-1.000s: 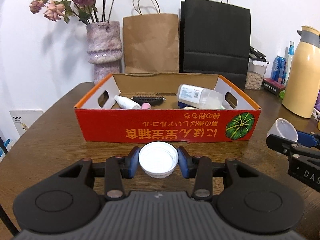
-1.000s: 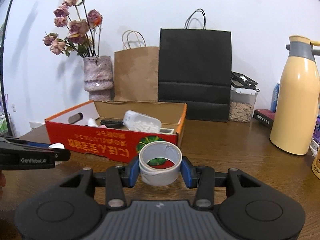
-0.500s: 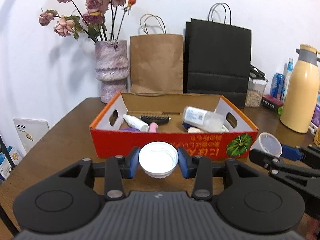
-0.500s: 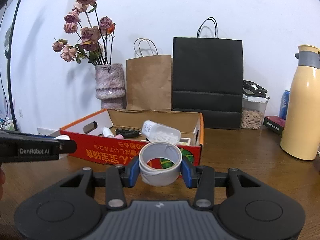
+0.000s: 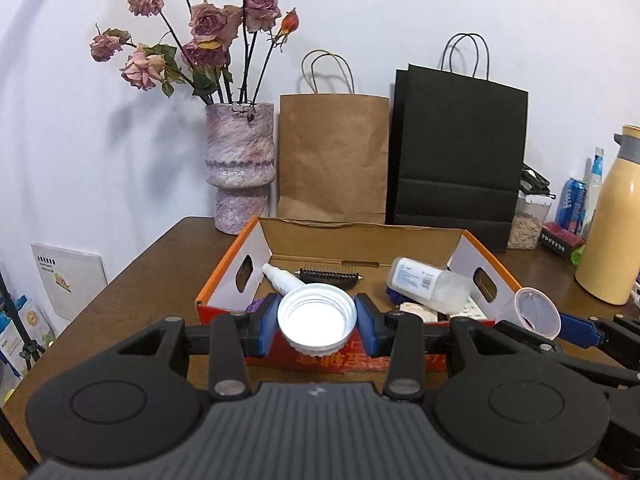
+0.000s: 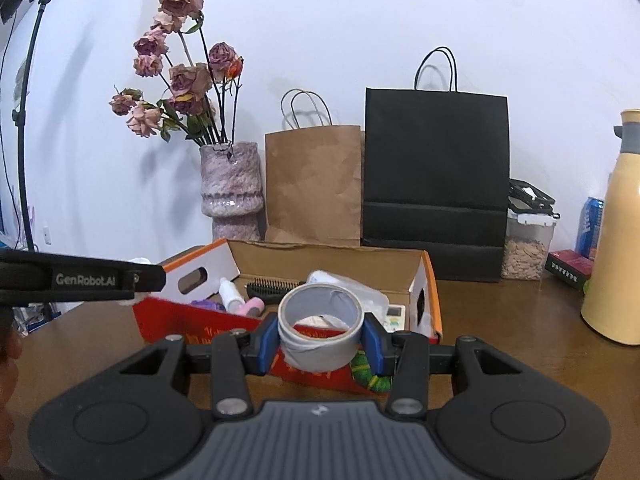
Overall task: Organize rigid objects
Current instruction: 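Carry the white cap and tape roll over the box with both tools, then open both tools to drop the cap and tape into the box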
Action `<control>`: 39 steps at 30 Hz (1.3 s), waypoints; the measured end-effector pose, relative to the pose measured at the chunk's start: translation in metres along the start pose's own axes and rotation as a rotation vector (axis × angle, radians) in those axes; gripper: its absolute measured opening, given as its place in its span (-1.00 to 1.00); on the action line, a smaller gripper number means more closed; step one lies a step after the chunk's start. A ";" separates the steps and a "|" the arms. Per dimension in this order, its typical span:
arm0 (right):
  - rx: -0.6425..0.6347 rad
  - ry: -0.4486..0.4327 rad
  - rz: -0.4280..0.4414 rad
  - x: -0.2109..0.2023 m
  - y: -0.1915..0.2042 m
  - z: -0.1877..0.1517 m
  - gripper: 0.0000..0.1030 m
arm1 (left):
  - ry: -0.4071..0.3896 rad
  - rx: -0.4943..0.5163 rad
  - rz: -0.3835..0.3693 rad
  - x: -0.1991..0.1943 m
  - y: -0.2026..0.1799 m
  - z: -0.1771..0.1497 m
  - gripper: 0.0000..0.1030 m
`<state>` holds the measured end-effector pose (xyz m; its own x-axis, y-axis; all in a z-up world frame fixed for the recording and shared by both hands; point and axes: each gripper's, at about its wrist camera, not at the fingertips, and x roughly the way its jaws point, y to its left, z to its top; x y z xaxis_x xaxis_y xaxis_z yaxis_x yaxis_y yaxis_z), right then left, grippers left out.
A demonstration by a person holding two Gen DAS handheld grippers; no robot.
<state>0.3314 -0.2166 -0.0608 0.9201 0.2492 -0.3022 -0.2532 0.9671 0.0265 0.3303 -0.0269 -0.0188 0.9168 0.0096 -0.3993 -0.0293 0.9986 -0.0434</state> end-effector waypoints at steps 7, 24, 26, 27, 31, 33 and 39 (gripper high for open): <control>0.004 0.001 0.006 0.020 0.002 0.008 -0.17 | 0.001 -0.016 0.000 0.016 0.003 0.008 -0.20; 0.035 -0.001 0.035 0.076 0.004 0.024 -0.17 | -0.003 -0.068 0.041 0.062 0.017 0.031 -0.20; 0.034 -0.001 0.037 0.082 0.005 0.025 -0.17 | -0.006 -0.069 0.048 0.067 0.018 0.033 -0.20; 0.033 -0.001 0.038 0.084 0.005 0.026 -0.17 | -0.007 -0.068 0.050 0.069 0.019 0.034 -0.20; 0.026 0.001 0.040 0.098 0.005 0.029 -0.17 | -0.006 -0.063 0.062 0.080 0.019 0.038 -0.20; 0.018 -0.002 0.036 0.105 0.005 0.031 -0.17 | -0.003 -0.064 0.066 0.086 0.020 0.039 -0.20; 0.009 -0.003 0.029 0.123 0.003 0.036 -0.17 | 0.001 -0.057 0.075 0.103 0.021 0.043 -0.20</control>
<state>0.4544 -0.1815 -0.0632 0.9133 0.2771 -0.2986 -0.2769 0.9599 0.0437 0.4408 -0.0027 -0.0214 0.9109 0.0840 -0.4040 -0.1205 0.9905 -0.0657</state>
